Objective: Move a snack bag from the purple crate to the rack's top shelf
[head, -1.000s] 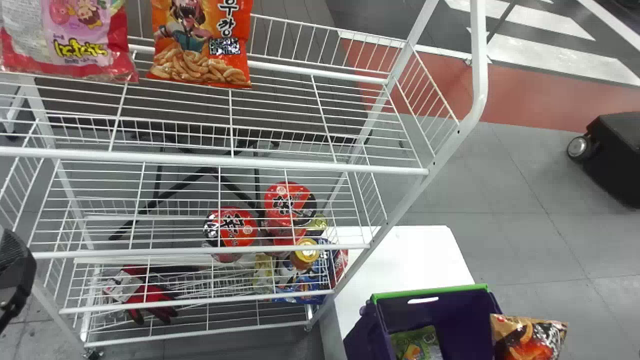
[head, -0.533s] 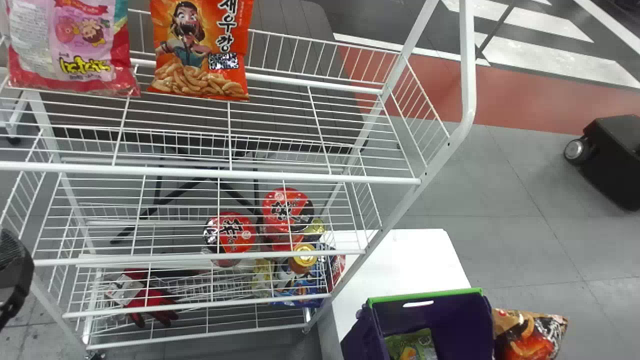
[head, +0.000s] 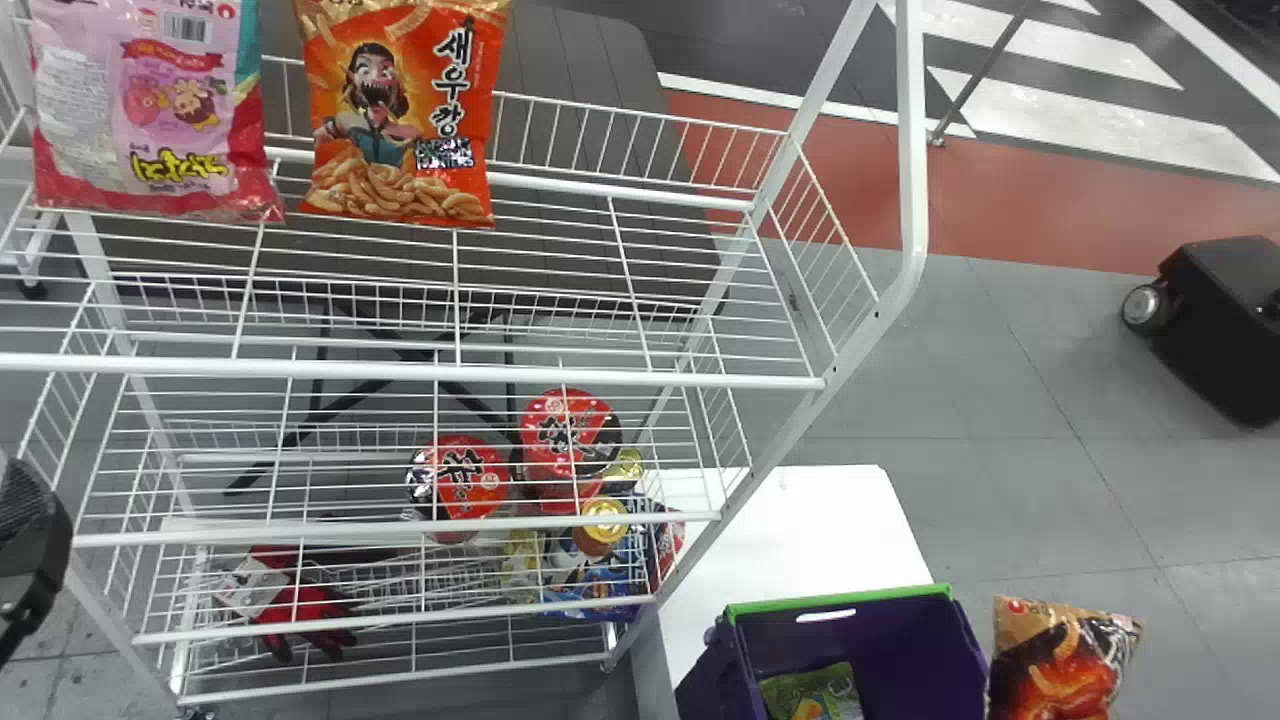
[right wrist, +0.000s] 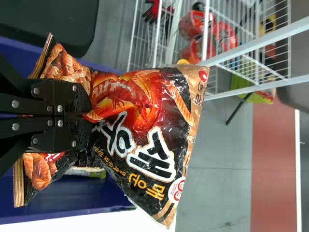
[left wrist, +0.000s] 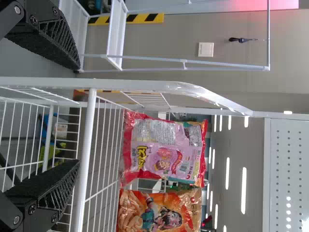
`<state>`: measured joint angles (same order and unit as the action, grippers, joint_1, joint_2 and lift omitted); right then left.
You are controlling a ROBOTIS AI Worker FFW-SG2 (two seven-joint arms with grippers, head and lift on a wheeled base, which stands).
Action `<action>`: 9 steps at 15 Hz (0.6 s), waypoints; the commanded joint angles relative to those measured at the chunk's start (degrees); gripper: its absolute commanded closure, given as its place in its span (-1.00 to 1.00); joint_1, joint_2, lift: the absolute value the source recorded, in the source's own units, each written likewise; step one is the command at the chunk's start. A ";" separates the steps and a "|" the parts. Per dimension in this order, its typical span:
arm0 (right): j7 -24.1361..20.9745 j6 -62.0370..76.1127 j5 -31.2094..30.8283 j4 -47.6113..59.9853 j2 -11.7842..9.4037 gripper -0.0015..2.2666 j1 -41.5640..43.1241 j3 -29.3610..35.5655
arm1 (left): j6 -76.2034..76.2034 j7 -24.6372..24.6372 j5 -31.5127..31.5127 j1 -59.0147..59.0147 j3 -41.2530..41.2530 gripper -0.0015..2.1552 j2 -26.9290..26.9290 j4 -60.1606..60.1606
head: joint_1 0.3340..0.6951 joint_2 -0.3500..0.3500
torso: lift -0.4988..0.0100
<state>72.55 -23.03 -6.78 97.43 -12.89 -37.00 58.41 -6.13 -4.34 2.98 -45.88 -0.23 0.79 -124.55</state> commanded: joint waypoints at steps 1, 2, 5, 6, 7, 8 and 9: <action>0.22 -0.49 0.54 1.00 0.32 0.46 0.00 0.30 | -0.06 -0.14 -0.34 0.00 -0.30 -0.87 0.00 -0.07 | 1.00 -1.00 | 0.65; 0.40 -0.49 0.71 1.00 0.32 0.46 0.00 0.39 | -0.06 -0.32 -0.34 -0.09 -0.21 -0.87 0.00 -0.07 | 1.00 -1.00 | 0.66; 0.75 -1.19 1.06 1.44 0.32 0.46 0.00 0.48 | -0.06 -0.41 -0.34 -0.18 -0.21 -0.87 0.00 -0.07 | 1.00 -1.00 | 0.71; 1.19 -1.54 1.15 1.62 0.32 0.46 0.00 0.56 | -0.06 -0.41 -0.34 -0.18 -0.21 -0.87 0.00 -0.07 | 1.00 -1.00 | 0.73; 1.72 -1.89 1.59 1.71 0.32 0.46 0.00 0.92 | -0.06 -0.41 -0.34 -0.27 -0.21 -0.87 0.00 -0.07 | 1.00 -1.00 | 0.74; 1.89 -1.89 1.86 1.71 0.32 0.46 0.00 1.27 | -0.06 -0.41 -0.34 -0.27 -0.21 -0.87 0.00 -0.07 | 1.00 -1.00 | 0.76; 2.24 -1.72 1.94 1.88 0.32 0.46 0.00 1.53 | -0.06 -0.41 -0.34 -0.35 -0.21 -0.87 0.00 0.01 | 1.00 -1.00 | 0.77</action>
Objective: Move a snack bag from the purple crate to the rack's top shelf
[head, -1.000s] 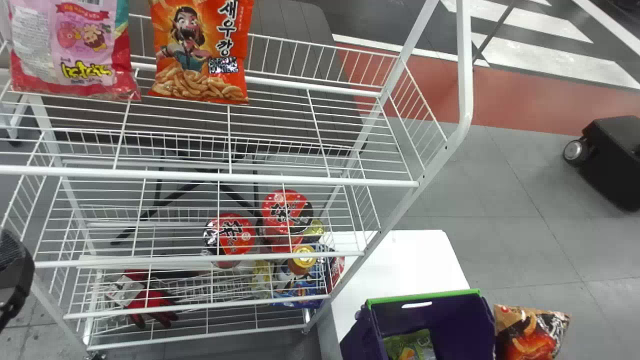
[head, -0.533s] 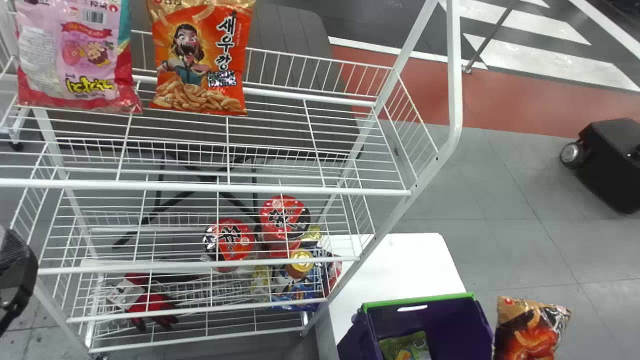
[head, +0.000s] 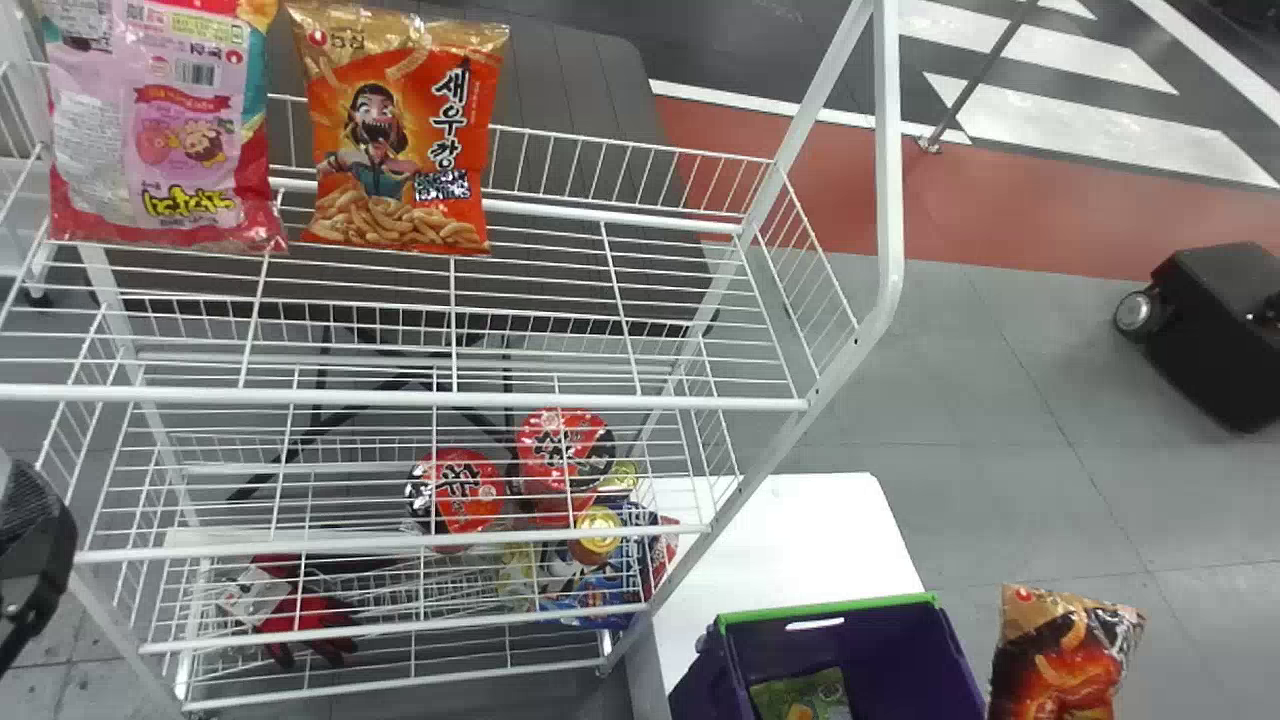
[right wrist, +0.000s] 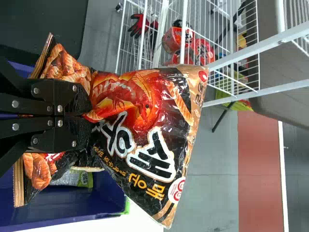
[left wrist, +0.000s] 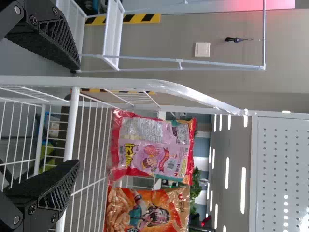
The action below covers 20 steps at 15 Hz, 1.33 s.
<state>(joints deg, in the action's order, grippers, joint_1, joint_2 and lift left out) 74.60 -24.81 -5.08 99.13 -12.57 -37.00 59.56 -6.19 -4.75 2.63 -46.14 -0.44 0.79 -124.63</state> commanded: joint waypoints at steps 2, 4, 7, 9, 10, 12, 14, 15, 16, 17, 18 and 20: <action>0.90 -0.64 0.77 0.63 0.00 0.46 0.00 1.09 | 0.00 0.00 0.00 -0.27 0.00 -0.87 0.09 0.00 | 1.00 -1.00 | 0.80; 1.16 -1.88 1.12 1.59 0.09 0.46 0.00 1.18 | 0.00 0.00 -0.09 -0.53 0.09 -0.87 0.09 -0.53 | 1.00 -1.00 | 0.83; 1.43 -2.58 1.12 2.21 0.35 0.46 0.00 1.18 | 0.00 0.00 0.00 -0.79 0.09 -0.87 0.09 -0.88 | 1.00 -1.00 | 0.88; 1.51 -2.75 1.12 2.21 0.26 0.46 0.00 1.35 | 0.00 0.00 -0.09 -0.79 0.09 -0.87 0.09 -0.97 | 1.00 -1.00 | 0.91; 1.51 -2.75 1.12 2.21 0.26 0.46 0.00 1.44 | 0.00 0.00 -0.09 -0.79 0.09 -0.87 0.09 -0.97 | 1.00 -1.00 | 0.93; 1.69 -2.75 1.21 2.30 0.26 0.46 0.00 1.62 | 0.00 0.00 0.00 -0.79 0.00 -0.87 0.09 -0.88 | 1.00 -1.00 | 0.96; 1.69 -2.75 1.21 2.21 0.26 0.46 0.00 1.70 | 0.00 0.00 -0.09 -0.79 0.00 -0.87 0.09 -0.88 | 1.00 -1.00 | 0.99; 1.69 -2.75 1.21 2.21 0.26 0.46 0.00 1.70 | 0.00 0.00 -0.09 -0.79 0.00 -0.87 0.09 -0.88 | 1.00 -1.00 | 1.00; 1.69 -2.75 1.21 2.21 0.26 0.46 0.00 1.62 | 0.00 0.00 -0.09 -0.79 0.00 -0.87 0.09 -0.88 | 1.00 -1.00 | 1.00; 1.69 -2.58 1.21 2.21 0.26 0.46 0.00 1.62 | 0.00 0.00 -0.09 -0.79 0.00 -0.87 0.09 -0.88 | 1.00 -1.00 | 1.00; 1.69 -2.93 1.21 2.21 0.26 0.46 0.00 1.53 | 0.00 0.00 -0.09 -0.79 0.00 -0.87 0.00 -0.79 | 1.00 -1.00 | 1.00; 1.60 -6.97 1.83 3.26 0.26 0.46 0.00 1.70 | 0.00 0.00 -0.09 -0.70 0.00 -0.87 0.00 -0.62 | 1.00 -1.00 | 0.97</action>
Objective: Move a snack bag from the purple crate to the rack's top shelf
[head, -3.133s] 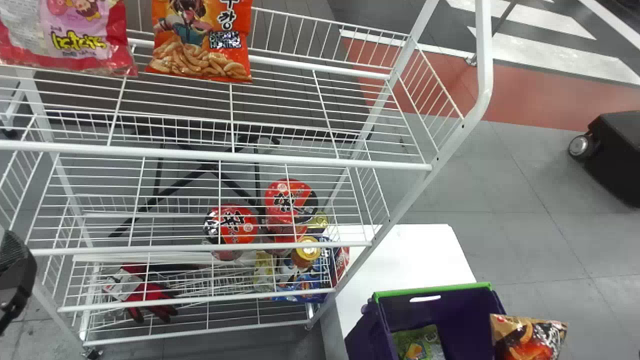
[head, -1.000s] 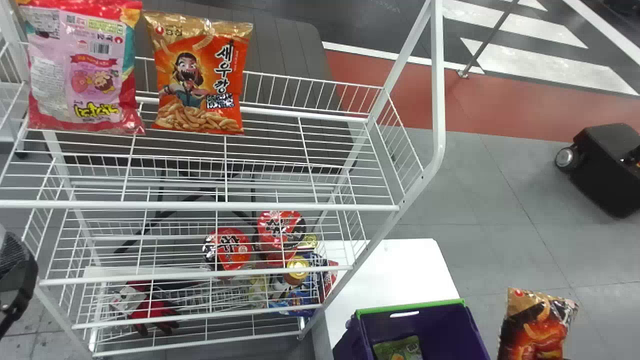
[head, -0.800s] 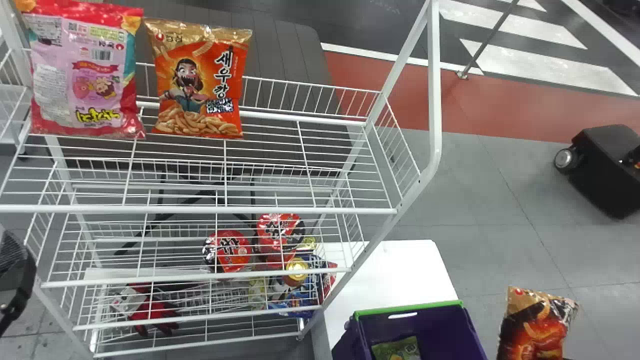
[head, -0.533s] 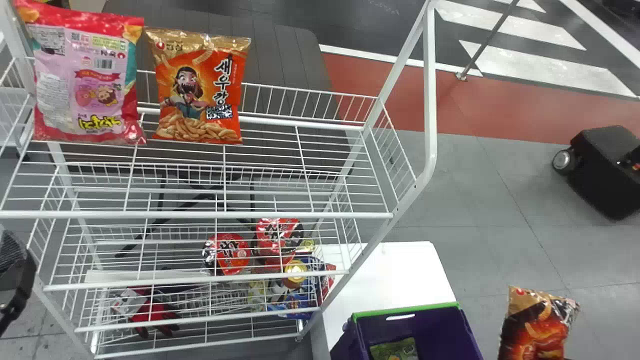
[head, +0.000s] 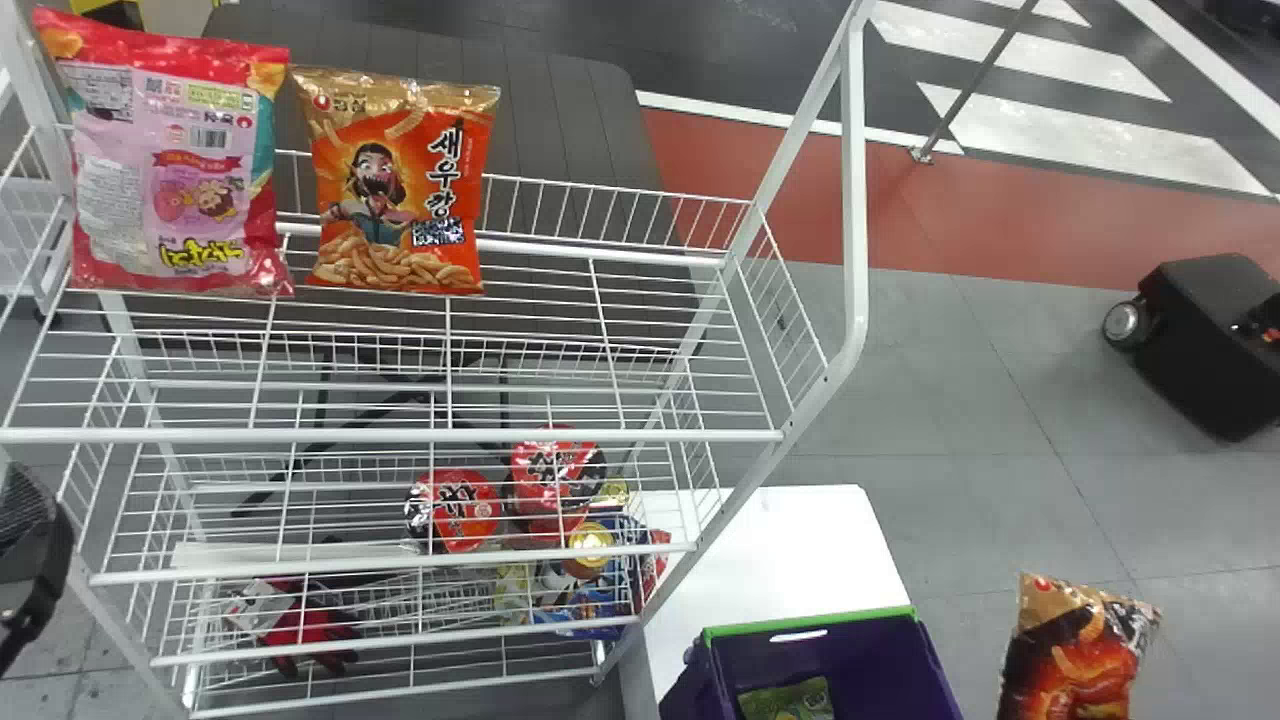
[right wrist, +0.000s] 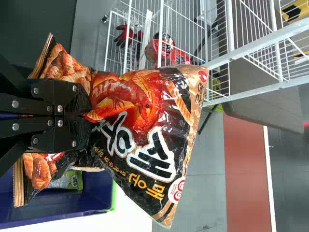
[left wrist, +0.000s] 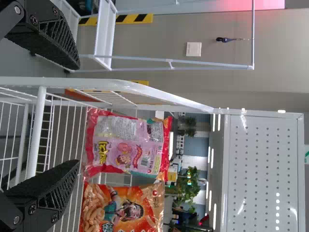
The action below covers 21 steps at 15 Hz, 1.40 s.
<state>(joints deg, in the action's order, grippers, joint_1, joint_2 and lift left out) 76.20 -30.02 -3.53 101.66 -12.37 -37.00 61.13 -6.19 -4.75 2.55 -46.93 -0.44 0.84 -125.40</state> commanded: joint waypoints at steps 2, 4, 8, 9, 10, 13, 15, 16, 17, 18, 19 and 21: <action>0.18 -1.94 1.77 2.40 0.06 0.46 0.00 1.89 | 0.00 0.00 0.00 0.17 0.00 -0.87 0.04 0.24 | 1.00 -1.00 | 0.97; 2.12 -1.06 4.23 5.04 0.06 0.46 0.53 5.14 | 0.00 0.00 0.00 0.43 0.00 -0.87 0.04 0.60 | 1.00 -1.00 | 0.97; 2.12 -15.65 11.62 15.41 0.33 0.46 3.95 12.88 | 0.00 0.00 -0.09 1.13 -0.18 -0.87 0.04 1.47 | 1.00 -1.00 | 0.97; 2.12 -18.81 13.46 17.69 0.59 0.46 5.45 14.72 | 0.00 0.00 -0.35 1.13 -0.35 -0.87 -0.05 1.47 | 1.00 -1.00 | 0.97; 2.12 -22.68 15.31 20.33 0.59 0.46 7.12 16.13 | 0.00 0.00 -0.35 1.13 -0.44 -0.87 -0.05 1.56 | 1.00 -1.00 | 0.97; 2.12 -30.77 15.75 27.27 3.05 0.46 13.45 16.04 | 0.00 -0.26 -0.97 1.31 -0.70 -0.87 0.12 1.65 | 1.00 -1.00 | 0.97; 1.32 -35.86 17.07 31.14 4.02 0.46 15.73 15.34 | 1.05 -0.18 -1.23 2.36 -1.05 -0.87 0.39 2.35 | 1.00 -1.00 | 0.97; 1.23 -39.20 17.42 33.51 4.11 0.46 16.87 15.34 | 1.76 0.00 -1.40 3.16 -1.58 -0.87 0.56 2.79 | 1.00 -1.00 | 0.97; 1.14 -42.72 17.68 35.62 4.11 0.46 18.46 15.34 | 1.76 0.26 -1.76 3.42 -1.93 -0.87 0.48 2.71 | 1.00 -1.00 | 0.97; 0.53 -45.36 18.65 37.03 4.11 0.46 20.13 15.25 | 2.64 0.26 -2.28 3.60 -2.55 -0.87 0.56 2.79 | 1.00 -1.00 | 0.97; -0.79 -47.99 20.76 38.43 4.11 0.46 21.27 15.25 | 3.69 0.26 -2.64 3.86 -3.25 -0.87 0.65 2.62 | 1.00 -1.00 | 0.97; -4.48 -52.04 23.57 40.19 4.19 0.46 23.47 13.76 | 3.87 0.26 -2.99 3.95 -4.04 -0.87 0.65 2.35 | 1.00 -1.00 | 0.97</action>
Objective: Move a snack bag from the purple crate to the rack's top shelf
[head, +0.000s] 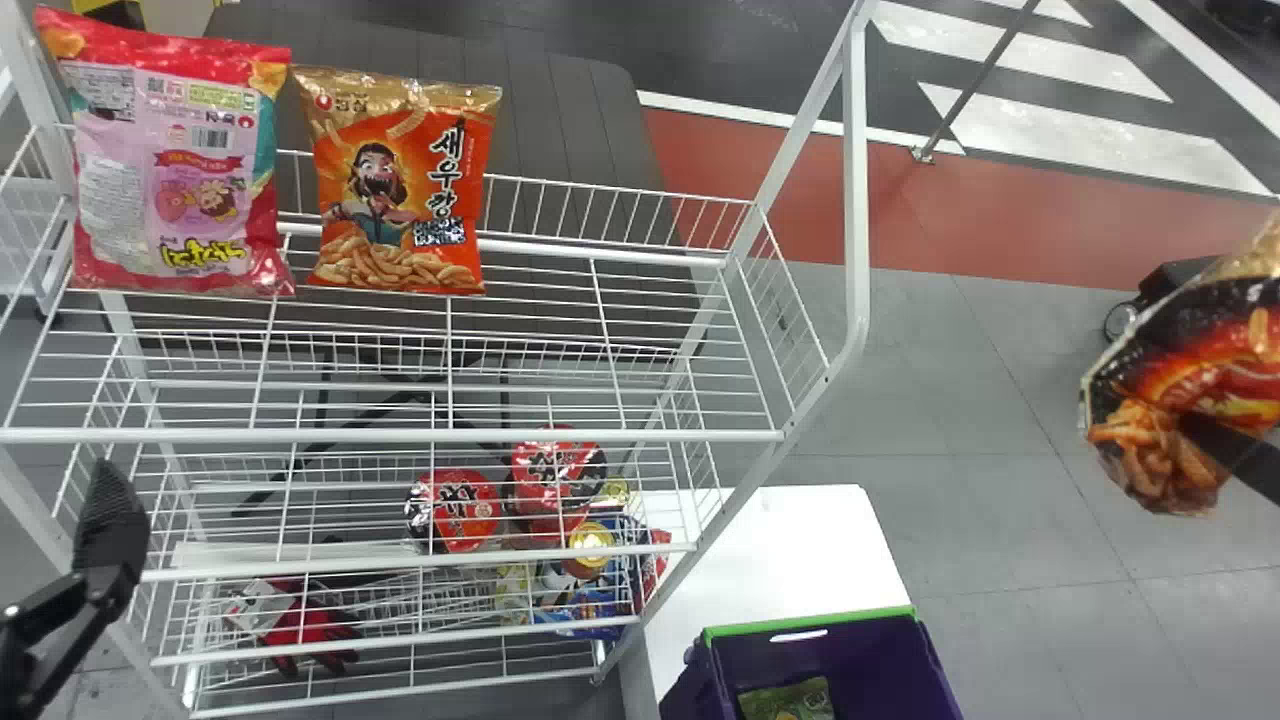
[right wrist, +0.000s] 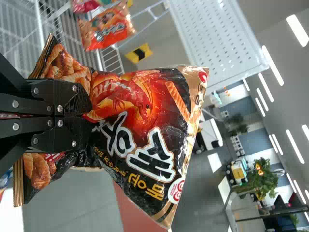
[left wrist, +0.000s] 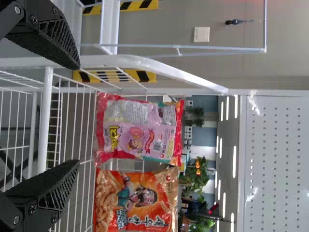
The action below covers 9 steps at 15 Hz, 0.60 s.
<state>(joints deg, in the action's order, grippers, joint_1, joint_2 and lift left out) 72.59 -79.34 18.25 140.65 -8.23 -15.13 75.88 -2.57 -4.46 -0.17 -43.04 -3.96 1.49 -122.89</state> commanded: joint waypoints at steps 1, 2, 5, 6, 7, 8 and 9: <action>-2.19 -3.77 1.52 1.82 0.06 0.46 2.91 -3.20 | 0.59 -0.19 -0.36 -0.11 -0.78 -0.87 0.09 -0.33 | 1.00 -1.00 | 0.97; -3.15 -4.65 0.91 2.79 0.24 0.46 3.61 -5.84 | 0.95 -0.46 -1.06 -0.37 -1.22 -0.87 0.09 -0.59 | 1.00 -1.00 | 0.97; -7.37 -6.05 0.82 3.58 0.85 0.46 4.32 -14.18 | 0.95 -0.63 -1.59 -1.17 -1.31 -0.87 0.09 -1.38 | 1.00 -1.00 | 0.97; -8.34 -4.47 0.82 3.49 1.73 0.46 5.28 -16.38 | 1.12 -0.63 -1.77 -1.17 -1.31 -0.87 0.09 -1.38 | 1.00 -1.00 | 0.97; -9.13 -2.54 0.73 3.40 2.79 0.46 6.51 -18.93 | 1.12 -0.72 -1.94 -1.25 -1.75 -0.87 0.09 -1.38 | 1.00 -1.00 | 0.97; -10.18 -2.19 0.65 3.23 3.40 0.46 7.48 -21.92 | 1.12 -0.90 -2.29 -1.34 -2.01 -0.87 0.09 -1.38 | 1.00 -1.00 | 0.97; -11.06 -1.48 0.38 3.14 3.75 0.46 8.18 -24.91 | 1.30 -0.90 -2.73 -1.25 -2.19 -0.87 0.09 -1.38 | 1.00 -0.94 | 0.97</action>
<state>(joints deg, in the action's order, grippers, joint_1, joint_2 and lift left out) 62.14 -81.93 18.91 143.98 -5.29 -8.23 55.41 -1.45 -5.34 -2.33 -44.31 -5.81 1.60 -124.27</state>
